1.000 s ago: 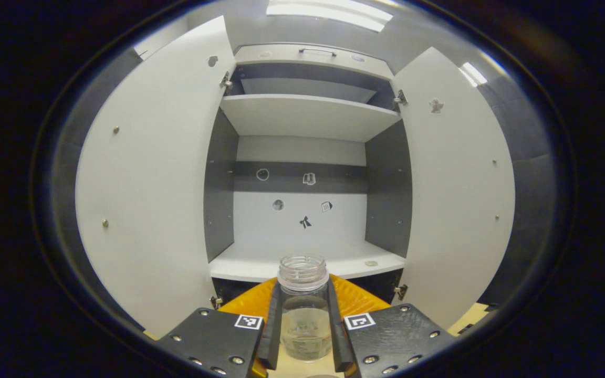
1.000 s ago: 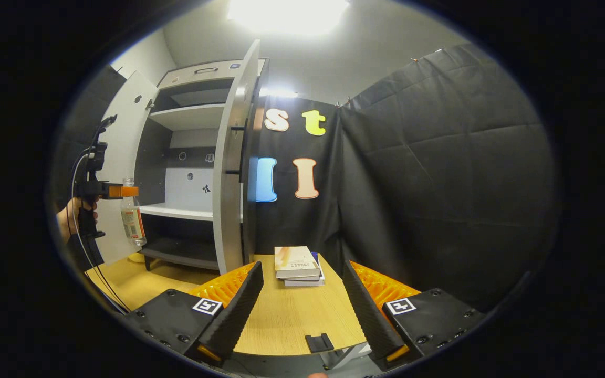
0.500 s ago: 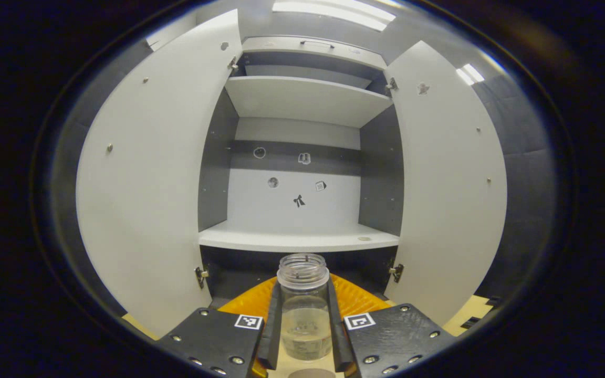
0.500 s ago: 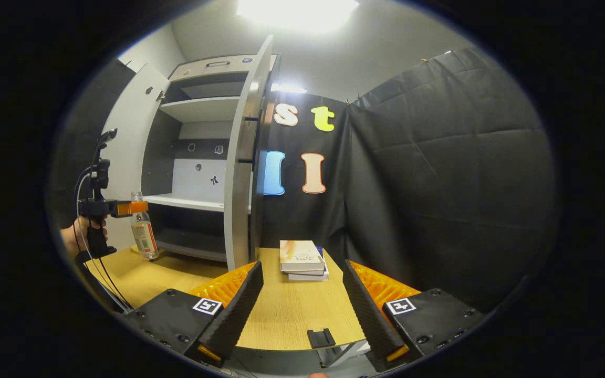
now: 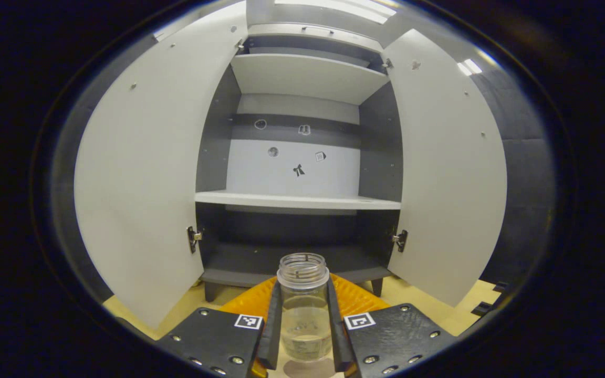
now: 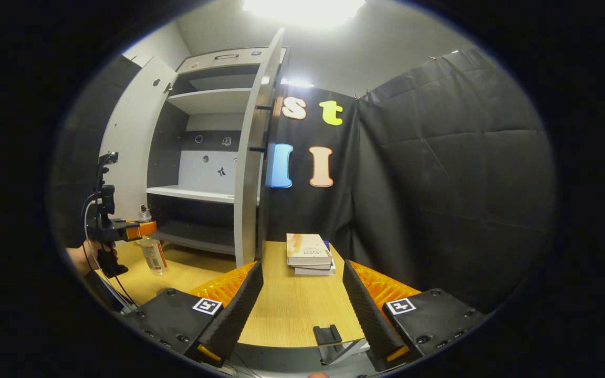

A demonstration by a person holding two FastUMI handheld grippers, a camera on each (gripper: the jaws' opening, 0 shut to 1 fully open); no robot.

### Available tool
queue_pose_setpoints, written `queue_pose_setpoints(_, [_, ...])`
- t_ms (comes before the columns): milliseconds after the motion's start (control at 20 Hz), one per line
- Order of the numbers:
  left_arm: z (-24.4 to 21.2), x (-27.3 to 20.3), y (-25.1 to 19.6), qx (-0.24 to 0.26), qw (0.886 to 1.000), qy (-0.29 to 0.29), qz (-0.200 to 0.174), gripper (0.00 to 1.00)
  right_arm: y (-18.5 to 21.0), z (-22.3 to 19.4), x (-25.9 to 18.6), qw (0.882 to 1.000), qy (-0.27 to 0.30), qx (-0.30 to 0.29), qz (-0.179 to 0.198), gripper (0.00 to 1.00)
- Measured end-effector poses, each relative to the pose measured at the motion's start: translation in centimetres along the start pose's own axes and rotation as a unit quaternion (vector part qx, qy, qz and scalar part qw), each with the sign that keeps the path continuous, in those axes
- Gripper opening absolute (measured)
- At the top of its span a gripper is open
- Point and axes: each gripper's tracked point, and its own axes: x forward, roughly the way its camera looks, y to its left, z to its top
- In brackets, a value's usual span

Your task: Grasp the bottle in the cabinet with the left hand and place it on the coaster, then close the right door with the right hand and the left door with the left hand.

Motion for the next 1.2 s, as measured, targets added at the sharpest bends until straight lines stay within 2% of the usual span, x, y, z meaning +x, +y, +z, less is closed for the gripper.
queue_pose_setpoints(150, [-2.3, 0.2, 0.2, -0.006, 1.000, 0.012, 0.005, 0.43, 0.5, -0.5, 0.2, 1.000, 0.009, 0.000, 0.004, 0.96])
queue_pose_setpoints(200, [-3.1, 0.2, 0.2, -0.002, 1.000, 0.018, 0.005, 0.40, 0.6, -0.7, 0.2, 1.000, 0.012, -0.002, 0.005, 0.98])
queue_pose_setpoints(700, [-8.7, 0.0, -0.9, 0.000, 0.999, 0.042, 0.002, 0.41, 0.3, -1.3, 0.4, 1.000, 0.026, -0.011, 0.003, 0.97])
queue_pose_setpoints(1000, [-9.0, -0.3, -0.7, 0.010, 0.999, 0.040, 0.021, 0.43, -0.3, -0.8, 1.0, 1.000, 0.021, -0.006, -0.001, 0.98])
queue_pose_setpoints(1100, [-9.4, -0.6, -0.8, 0.014, 0.998, 0.047, 0.027, 0.46, -0.5, -0.5, 1.2, 1.000, 0.018, -0.005, -0.002, 0.97])
queue_pose_setpoints(1150, [-9.4, -0.7, -0.8, 0.017, 0.998, 0.048, 0.028, 0.58, -0.6, -0.3, 1.4, 1.000, 0.017, -0.003, -0.002, 0.97])
queue_pose_setpoints(1200, [-9.1, -1.2, -0.9, 0.020, 0.998, 0.050, 0.029, 0.64, -0.7, -0.1, 1.5, 1.000, 0.015, -0.001, -0.001, 0.97])
